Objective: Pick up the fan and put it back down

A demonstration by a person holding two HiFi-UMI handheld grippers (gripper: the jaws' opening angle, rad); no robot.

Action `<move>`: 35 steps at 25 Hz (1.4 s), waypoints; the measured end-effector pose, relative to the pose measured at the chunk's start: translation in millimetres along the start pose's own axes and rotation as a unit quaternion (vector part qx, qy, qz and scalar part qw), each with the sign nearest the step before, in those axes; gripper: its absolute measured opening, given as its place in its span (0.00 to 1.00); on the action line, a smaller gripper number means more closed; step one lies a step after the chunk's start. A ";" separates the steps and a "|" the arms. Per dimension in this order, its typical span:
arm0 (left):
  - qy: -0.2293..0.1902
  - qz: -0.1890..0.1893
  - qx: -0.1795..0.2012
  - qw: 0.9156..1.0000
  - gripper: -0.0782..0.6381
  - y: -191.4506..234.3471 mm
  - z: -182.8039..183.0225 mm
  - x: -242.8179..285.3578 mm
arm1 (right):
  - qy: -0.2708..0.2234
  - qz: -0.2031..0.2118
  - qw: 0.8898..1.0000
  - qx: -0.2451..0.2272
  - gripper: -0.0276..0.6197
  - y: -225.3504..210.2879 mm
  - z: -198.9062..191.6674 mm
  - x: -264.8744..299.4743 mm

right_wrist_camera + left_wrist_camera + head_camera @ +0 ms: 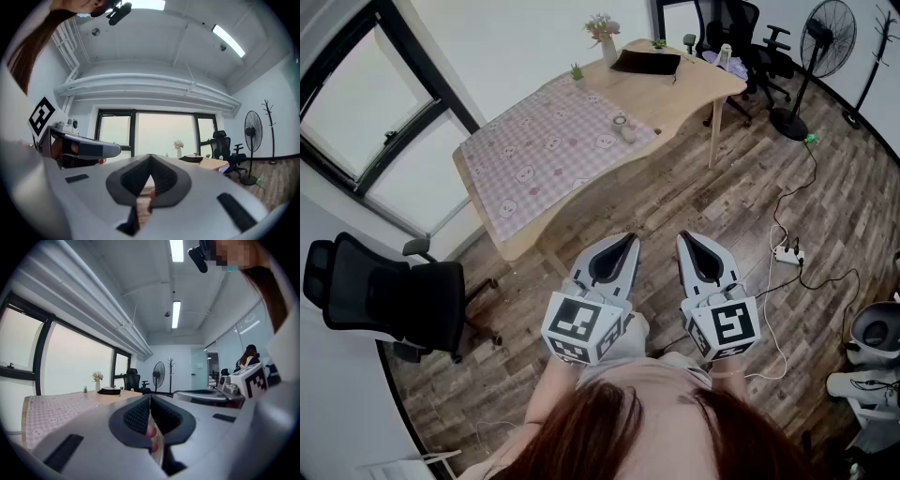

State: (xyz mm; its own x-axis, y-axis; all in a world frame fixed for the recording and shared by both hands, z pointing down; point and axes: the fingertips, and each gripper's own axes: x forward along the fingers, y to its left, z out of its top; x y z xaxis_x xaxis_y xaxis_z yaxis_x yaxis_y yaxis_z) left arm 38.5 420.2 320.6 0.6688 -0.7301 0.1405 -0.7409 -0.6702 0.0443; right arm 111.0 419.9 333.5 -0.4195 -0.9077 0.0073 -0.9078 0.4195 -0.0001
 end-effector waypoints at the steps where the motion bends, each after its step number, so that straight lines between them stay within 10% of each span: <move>1: 0.001 -0.001 -0.001 1.000 0.13 3.0 -0.3 0.4 | 0.001 -0.001 1.000 0.002 0.04 0.7 1.7 2.6; 35: 0.009 -0.001 -0.028 1.000 0.13 152.6 16.6 94.9 | 0.010 0.006 1.000 0.008 0.04 -36.2 5.7 178.4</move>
State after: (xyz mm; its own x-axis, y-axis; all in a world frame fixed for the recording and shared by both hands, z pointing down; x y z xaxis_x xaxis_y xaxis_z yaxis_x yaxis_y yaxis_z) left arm -10.1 246.5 324.3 0.6690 -0.7262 0.1586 -0.7425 -0.6624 0.0992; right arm 69.0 242.7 329.1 -0.4308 -0.9020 0.0266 -0.9024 0.4305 -0.0166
